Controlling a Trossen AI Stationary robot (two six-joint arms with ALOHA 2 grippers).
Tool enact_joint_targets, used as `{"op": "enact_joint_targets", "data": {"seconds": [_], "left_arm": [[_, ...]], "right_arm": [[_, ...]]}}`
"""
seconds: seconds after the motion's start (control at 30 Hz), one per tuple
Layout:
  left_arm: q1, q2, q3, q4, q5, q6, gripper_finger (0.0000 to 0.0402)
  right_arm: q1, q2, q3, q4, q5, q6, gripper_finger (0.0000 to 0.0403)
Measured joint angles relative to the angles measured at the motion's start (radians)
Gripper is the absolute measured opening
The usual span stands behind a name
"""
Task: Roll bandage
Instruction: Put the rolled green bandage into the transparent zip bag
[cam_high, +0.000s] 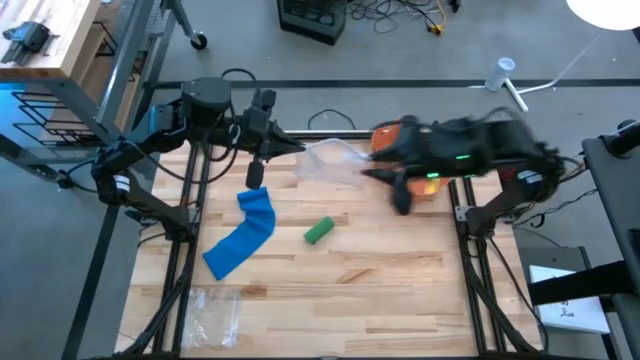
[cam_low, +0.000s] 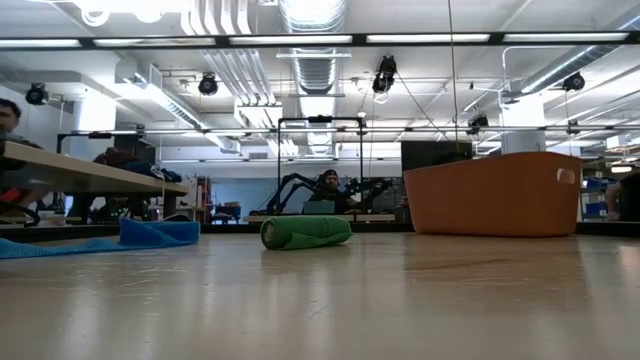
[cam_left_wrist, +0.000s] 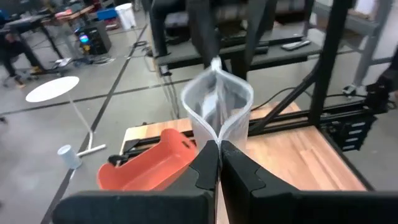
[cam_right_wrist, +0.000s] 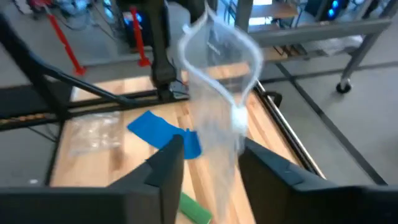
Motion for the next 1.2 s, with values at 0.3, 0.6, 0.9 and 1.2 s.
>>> {"op": "enact_joint_targets", "data": {"seconds": [0.3,0.6,0.9,1.2], "left_arm": [[0.001,-0.006,-0.004,-0.087,-0.026,-0.072,0.0000],[0.001,-0.109,-0.004,-0.244,-0.086,-0.050,0.0000],[0.003,-0.300,-0.098,-0.439,-0.119,0.018,0.0000],[0.003,-0.544,-0.373,-0.336,-0.118,-0.029,0.0000]], "right_arm": [[0.011,-0.092,0.000,-0.091,0.005,0.037,0.0237],[0.011,-0.030,-0.060,-0.150,0.027,0.082,0.0279],[0.010,0.118,-0.320,-0.010,-0.091,0.212,0.0281],[-0.001,0.407,-0.335,0.173,-0.250,0.117,0.0273]]}}
